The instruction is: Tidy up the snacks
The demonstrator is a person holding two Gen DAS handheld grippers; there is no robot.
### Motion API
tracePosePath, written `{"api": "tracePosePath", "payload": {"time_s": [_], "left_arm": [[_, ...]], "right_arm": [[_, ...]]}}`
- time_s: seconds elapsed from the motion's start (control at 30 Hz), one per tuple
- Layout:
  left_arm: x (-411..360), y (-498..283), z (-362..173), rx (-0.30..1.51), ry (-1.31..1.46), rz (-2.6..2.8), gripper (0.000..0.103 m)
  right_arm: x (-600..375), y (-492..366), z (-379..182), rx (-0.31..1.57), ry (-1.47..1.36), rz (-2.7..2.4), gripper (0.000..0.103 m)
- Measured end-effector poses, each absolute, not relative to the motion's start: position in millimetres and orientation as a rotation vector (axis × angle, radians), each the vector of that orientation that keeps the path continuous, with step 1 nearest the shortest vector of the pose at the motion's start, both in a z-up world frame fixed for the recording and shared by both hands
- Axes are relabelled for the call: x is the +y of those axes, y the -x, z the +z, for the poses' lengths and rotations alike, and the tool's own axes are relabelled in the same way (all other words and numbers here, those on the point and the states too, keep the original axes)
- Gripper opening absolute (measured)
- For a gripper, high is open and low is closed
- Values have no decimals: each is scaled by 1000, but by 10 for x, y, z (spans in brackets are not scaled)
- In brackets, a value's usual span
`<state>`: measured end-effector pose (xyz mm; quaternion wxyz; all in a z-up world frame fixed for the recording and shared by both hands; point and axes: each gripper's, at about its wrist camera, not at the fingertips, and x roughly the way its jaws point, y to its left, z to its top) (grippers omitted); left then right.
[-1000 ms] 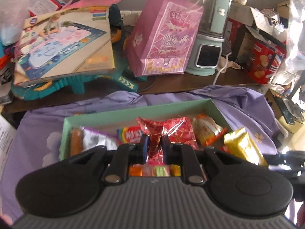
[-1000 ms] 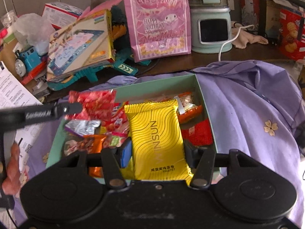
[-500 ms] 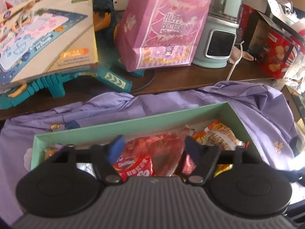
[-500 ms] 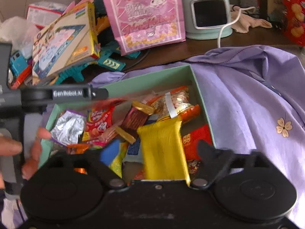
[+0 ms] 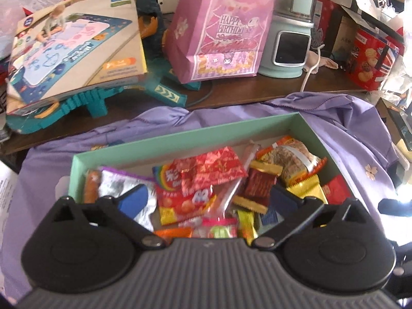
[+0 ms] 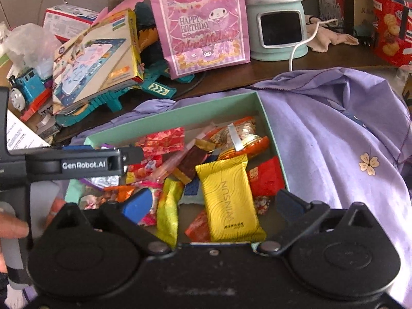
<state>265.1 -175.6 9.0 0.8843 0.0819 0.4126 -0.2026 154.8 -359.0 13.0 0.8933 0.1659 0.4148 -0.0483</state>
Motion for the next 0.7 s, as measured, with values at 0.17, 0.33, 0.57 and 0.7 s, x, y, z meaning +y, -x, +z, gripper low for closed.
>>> {"api": "tracePosePath", "payload": {"time_s": [0.17, 0.33, 0.57, 0.7], "left_arm": [[-1616, -2358, 240, 837, -179, -413, 103], [-1409, -2040, 329, 835, -166, -406, 103], [-1048, -1635, 269, 869, -112, -368, 103], [-886, -1467, 219, 876, -109, -343, 103]], "right_arm": [[-3477, -1347, 256, 851, -327, -100, 103], [-3339, -1092, 303, 857, -307, -100, 103], [-3177, -757, 265, 889, -297, -110, 103], [-3107, -629, 274, 904, -300, -116, 103]]}}
